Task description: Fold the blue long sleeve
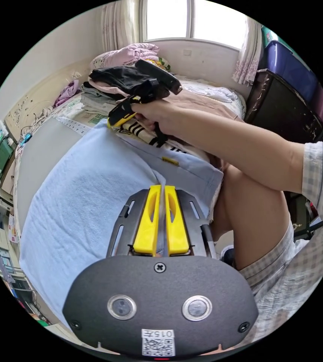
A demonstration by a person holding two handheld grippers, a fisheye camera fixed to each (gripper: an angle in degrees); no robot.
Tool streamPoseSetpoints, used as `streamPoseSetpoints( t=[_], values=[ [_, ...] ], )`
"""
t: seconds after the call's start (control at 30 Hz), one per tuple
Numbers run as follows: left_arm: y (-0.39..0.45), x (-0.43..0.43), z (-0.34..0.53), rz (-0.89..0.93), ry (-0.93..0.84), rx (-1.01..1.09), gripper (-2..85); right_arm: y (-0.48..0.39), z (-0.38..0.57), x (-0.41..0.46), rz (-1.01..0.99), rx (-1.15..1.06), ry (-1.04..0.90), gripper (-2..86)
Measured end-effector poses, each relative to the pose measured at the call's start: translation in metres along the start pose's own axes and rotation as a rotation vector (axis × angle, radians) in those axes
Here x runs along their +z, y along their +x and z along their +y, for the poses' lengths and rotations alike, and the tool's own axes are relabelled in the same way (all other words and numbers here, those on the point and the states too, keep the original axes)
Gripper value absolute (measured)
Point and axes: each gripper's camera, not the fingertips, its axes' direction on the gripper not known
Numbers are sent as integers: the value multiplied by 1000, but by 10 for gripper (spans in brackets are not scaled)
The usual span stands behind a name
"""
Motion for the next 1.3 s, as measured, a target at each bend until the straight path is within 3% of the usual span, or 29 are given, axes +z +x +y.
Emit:
streamPoseSetpoints(
  t=[0.13, 0.27, 0.37, 0.57, 0.8, 0.97, 1.07, 1.23, 1.3],
  values=[
    [-4, 0, -13, 16, -60, 40, 25, -10, 21, -37, 73, -32, 30, 12],
    [-50, -33, -33, 115, 67, -23, 52, -23, 74, -91, -84, -188, -31, 40],
    [-100, -48, -63, 55, 151, -136, 70, -30, 133, -116, -193, -316, -139, 53],
    [-170, -9, -131, -26, 79, -293, 131, -54, 230, -114, -225, -609, -438, 85],
    [-191, 54, -171, -54, -50, -351, 132, -87, 290, -134, -197, -803, -425, 132],
    [-200, 83, -178, -79, -142, -373, 128, -104, 328, -99, -7, -842, -494, 121],
    [-204, 86, -177, -107, -158, -378, 114, -105, 341, -86, 78, -813, -440, 71],
    [-216, 79, -171, -104, -171, -399, 43, -89, 346, -97, 41, -763, -381, 16],
    [-225, 67, -164, -105, -139, -403, 23, -70, 342, -126, 22, -697, -275, 9]
  ],
)
